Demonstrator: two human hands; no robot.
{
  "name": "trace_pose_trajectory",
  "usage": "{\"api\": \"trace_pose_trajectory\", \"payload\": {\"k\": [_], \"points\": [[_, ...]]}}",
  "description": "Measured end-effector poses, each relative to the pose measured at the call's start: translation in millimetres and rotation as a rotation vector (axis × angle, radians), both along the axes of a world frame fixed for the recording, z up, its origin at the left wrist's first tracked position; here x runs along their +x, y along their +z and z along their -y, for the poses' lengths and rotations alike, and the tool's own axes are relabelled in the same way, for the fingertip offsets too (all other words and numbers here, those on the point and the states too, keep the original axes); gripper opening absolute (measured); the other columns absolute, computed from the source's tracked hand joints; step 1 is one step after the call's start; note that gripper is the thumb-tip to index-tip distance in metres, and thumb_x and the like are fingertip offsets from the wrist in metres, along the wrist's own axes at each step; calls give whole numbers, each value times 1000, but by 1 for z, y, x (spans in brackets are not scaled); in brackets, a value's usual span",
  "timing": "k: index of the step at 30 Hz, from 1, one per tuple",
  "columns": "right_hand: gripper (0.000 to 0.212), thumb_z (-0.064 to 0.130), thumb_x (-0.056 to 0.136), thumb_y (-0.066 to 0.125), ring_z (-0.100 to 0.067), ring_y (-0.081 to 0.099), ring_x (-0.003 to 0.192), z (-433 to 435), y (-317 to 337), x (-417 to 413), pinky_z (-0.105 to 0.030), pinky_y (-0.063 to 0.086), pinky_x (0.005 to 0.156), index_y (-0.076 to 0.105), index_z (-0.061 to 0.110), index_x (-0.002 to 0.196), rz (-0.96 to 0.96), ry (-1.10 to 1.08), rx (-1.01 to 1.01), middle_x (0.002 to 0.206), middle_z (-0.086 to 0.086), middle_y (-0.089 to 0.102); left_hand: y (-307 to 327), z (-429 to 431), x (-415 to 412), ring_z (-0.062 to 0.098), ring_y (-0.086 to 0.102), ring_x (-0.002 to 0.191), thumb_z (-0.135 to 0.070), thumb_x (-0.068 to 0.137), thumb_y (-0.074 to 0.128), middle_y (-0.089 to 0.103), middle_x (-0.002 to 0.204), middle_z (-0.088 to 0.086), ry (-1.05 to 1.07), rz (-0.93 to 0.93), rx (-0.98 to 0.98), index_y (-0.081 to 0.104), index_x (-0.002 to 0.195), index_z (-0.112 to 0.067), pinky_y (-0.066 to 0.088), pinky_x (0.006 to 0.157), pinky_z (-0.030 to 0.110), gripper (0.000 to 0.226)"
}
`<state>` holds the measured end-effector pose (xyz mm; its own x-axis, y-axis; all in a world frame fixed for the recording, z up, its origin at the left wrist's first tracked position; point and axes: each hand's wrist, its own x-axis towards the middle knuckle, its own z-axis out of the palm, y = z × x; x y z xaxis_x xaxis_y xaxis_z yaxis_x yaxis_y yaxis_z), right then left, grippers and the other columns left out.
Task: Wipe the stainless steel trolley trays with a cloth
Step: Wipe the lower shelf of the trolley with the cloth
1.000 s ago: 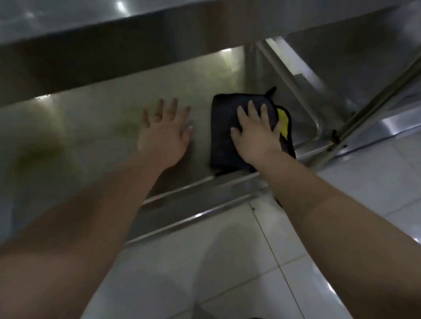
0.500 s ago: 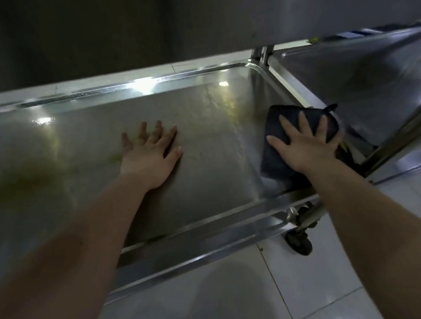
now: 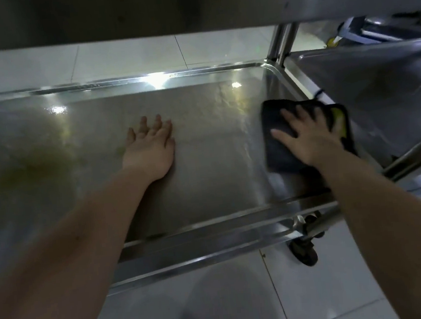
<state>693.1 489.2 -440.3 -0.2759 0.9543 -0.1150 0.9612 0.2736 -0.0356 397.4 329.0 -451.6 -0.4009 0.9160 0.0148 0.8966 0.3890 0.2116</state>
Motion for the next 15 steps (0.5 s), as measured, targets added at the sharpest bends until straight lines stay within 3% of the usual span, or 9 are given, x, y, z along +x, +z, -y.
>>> {"api": "trace_pose_trajectory", "payload": {"k": [2,4,6,10,12,15], "points": [[75,82,84,9,-29,-16,148,-9,-3,1,-66,-16,108,3,49,151,100,-157,12,164,7,-6,-1,-1,1,23,-4,150,-39,104,18,2,164,-3,-2,-28,-31,9,156,-27,-2,120,47,54],[75,76,87,12,-34,-12,148,0,-3,-34,-65,-13,111,4,43,153,77,-157,34,164,0,-6,-1,-1,1,22,-1,150,-39,104,17,1,164,-3,-2,-42,-49,7,156,-26,-2,120,47,55],[74,72,89,19,-37,-8,148,23,-3,-89,-63,-8,113,5,40,154,-11,-10,18,164,-3,-7,-2,0,0,22,0,150,-39,104,17,1,164,-3,-3,-60,-48,7,156,-25,-1,120,47,56],[70,70,91,21,-32,-8,149,83,-10,-166,-58,-6,115,6,42,153,-81,485,29,164,0,-6,-6,0,-2,20,-2,150,-37,104,17,-2,164,2,9,-81,-64,3,157,-18,-1,121,43,58],[69,75,90,21,-25,-6,150,63,-6,-151,-52,-4,117,7,47,152,-92,576,16,164,6,-3,-5,-1,-3,20,-2,150,-38,104,16,-3,164,3,13,-73,-71,3,156,-17,-1,121,42,58],[71,78,88,21,-23,-2,150,0,-3,-85,-50,4,118,8,48,151,-51,390,47,164,10,0,-5,-2,-2,20,0,150,-39,104,15,-2,164,3,17,-65,-72,5,156,-18,-1,120,42,58]]}}
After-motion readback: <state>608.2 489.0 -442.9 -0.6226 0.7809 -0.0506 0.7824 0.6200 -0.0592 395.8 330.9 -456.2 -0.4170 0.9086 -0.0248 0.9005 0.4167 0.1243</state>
